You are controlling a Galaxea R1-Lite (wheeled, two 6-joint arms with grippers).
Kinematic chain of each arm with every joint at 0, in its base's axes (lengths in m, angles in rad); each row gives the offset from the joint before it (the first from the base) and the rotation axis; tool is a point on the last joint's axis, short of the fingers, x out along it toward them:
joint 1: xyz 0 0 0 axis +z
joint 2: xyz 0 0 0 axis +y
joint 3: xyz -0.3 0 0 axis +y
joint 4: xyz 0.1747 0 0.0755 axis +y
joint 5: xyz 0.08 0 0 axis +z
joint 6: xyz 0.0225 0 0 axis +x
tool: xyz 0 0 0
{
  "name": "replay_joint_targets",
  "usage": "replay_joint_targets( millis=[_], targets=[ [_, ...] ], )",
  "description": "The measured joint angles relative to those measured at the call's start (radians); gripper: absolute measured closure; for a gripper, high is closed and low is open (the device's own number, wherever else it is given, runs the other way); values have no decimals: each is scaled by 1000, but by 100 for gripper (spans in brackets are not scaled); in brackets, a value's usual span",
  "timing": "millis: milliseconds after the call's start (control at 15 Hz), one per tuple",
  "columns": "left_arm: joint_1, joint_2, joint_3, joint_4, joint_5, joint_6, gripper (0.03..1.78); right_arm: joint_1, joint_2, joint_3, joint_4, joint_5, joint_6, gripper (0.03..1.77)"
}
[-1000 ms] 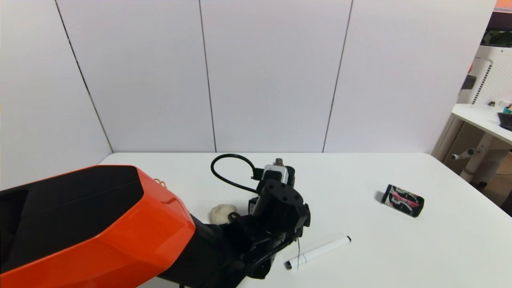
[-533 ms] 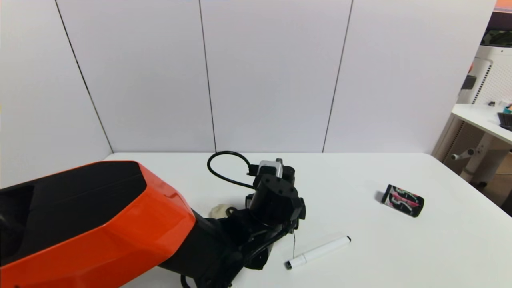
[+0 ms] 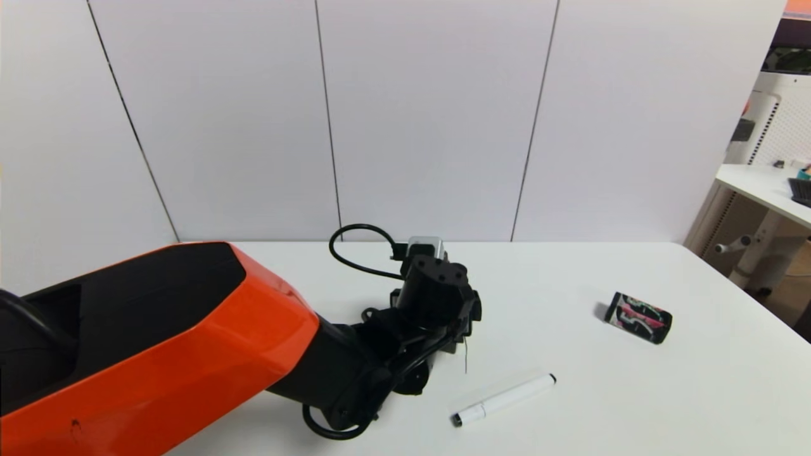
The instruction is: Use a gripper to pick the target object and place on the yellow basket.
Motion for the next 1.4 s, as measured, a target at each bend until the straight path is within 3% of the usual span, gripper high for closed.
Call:
replay_joint_targets(
  millis=[333,533,867,1067,1400],
  targets=[
    [-15,14,-16,23,-1,-6,12,0,0,0,0,0,0,10],
    [-19,13,-13,51,0,-7,61,0,0,0,0,0,0,10],
    [-19,11,-15,53,-1,-6,118,0,0,0,0,0,0,10],
    [-22,-4,-19,75,-3,-5,118,0,0,0,0,0,0,10],
    [-21,-101,-29,200,-7,8,118,0,0,0,0,0,0,10]
  ],
)
